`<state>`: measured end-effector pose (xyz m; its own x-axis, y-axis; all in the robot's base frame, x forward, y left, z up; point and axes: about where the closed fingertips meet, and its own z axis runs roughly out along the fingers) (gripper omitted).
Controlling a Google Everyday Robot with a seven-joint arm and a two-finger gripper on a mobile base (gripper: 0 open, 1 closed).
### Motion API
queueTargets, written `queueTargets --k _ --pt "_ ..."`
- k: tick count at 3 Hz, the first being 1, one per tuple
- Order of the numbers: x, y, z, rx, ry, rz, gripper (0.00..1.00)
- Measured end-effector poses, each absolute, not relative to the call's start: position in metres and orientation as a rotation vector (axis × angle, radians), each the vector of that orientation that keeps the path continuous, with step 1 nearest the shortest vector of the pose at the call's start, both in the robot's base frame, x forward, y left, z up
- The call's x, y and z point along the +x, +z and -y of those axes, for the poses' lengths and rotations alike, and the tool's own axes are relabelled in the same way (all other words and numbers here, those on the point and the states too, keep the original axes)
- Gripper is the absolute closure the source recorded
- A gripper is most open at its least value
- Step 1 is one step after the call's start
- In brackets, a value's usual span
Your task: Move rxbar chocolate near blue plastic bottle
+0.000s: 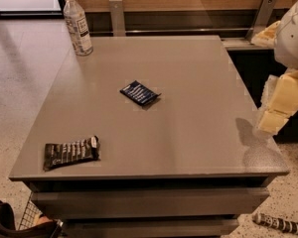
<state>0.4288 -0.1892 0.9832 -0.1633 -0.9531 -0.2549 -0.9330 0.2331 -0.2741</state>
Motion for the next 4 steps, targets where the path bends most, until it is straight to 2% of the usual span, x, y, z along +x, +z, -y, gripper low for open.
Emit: queueTargets --k 2,4 --pt "0.426 0.943 0.119 -1.708 0.243 -1.910 0.00" --pt "0.432 0.935 0.023 -1.623 0.539 -1.645 0.00"
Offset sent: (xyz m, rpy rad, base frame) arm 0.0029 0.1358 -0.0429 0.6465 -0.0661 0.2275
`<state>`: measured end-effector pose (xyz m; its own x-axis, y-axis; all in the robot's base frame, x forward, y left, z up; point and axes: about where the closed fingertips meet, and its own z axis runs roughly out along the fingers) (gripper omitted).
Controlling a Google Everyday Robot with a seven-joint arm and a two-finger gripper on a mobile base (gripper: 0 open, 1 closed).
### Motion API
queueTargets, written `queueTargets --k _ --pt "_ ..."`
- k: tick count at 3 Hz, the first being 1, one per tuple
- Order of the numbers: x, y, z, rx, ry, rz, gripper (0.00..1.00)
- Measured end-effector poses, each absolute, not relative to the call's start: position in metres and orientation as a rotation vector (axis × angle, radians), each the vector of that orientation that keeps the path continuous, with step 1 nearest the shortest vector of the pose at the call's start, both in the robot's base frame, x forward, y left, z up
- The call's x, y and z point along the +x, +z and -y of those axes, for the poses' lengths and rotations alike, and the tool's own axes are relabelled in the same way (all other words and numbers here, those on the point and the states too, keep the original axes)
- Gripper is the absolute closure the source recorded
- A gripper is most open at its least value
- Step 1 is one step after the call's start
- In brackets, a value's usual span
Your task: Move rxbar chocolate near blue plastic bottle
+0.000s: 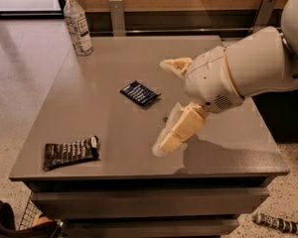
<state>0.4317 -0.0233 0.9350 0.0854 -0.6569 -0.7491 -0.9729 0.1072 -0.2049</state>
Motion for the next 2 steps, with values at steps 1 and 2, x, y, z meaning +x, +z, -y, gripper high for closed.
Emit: queueTargets --k 1,2 --pt "0.432 0.934 0.021 -1.627 0.546 -1.637 0.00" --pt "0.432 0.920 -0.001 -1.655 0.621 -1.572 0.00"
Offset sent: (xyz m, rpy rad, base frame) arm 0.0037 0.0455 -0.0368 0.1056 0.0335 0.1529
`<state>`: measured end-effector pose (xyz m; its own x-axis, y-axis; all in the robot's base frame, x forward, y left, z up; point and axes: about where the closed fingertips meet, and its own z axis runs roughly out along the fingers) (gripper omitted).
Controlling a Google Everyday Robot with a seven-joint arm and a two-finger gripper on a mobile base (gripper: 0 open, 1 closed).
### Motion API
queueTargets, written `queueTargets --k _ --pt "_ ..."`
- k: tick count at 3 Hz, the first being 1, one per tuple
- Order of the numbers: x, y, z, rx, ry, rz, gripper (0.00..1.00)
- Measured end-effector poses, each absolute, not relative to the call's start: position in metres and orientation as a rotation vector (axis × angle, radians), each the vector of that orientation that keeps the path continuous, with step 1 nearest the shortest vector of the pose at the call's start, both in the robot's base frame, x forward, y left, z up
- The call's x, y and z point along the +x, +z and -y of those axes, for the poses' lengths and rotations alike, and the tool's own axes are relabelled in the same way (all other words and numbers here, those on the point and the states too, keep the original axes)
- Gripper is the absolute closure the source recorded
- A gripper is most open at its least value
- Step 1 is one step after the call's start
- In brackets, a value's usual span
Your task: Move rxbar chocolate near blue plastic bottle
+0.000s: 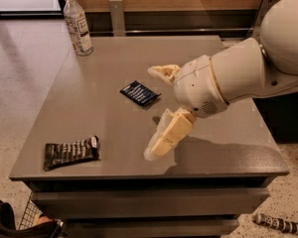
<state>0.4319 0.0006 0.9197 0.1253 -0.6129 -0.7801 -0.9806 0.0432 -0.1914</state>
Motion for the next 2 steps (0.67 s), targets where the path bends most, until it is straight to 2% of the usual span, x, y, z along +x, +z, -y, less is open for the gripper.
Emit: queueTargets --k 2 --pt "0.426 0.892 -0.078 -1.725 0.726 -1.432 0.00"
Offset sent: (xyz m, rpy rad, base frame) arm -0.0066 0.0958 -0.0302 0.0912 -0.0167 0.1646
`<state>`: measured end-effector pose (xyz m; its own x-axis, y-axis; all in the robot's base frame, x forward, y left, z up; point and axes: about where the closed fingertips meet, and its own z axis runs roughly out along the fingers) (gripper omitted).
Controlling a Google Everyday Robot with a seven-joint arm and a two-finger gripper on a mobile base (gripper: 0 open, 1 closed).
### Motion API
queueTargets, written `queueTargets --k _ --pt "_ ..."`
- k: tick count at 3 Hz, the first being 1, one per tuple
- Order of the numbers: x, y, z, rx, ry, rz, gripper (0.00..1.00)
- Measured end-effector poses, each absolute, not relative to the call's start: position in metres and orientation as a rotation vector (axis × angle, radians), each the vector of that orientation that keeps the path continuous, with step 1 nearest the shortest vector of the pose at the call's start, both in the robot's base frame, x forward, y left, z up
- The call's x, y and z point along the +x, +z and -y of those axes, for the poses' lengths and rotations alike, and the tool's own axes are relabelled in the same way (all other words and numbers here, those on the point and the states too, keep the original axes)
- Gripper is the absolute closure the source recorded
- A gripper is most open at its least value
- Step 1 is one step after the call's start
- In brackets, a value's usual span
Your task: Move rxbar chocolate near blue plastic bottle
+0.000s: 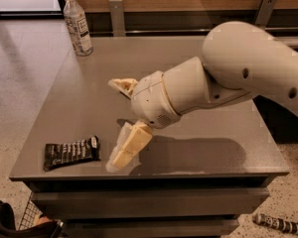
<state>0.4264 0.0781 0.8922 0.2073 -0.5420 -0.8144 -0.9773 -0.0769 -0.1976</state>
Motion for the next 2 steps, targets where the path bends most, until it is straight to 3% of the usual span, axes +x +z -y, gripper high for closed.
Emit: queueTargets --k 2 --pt "0.436 0.840 -0.128 -1.733 0.844 -1.415 0.00"
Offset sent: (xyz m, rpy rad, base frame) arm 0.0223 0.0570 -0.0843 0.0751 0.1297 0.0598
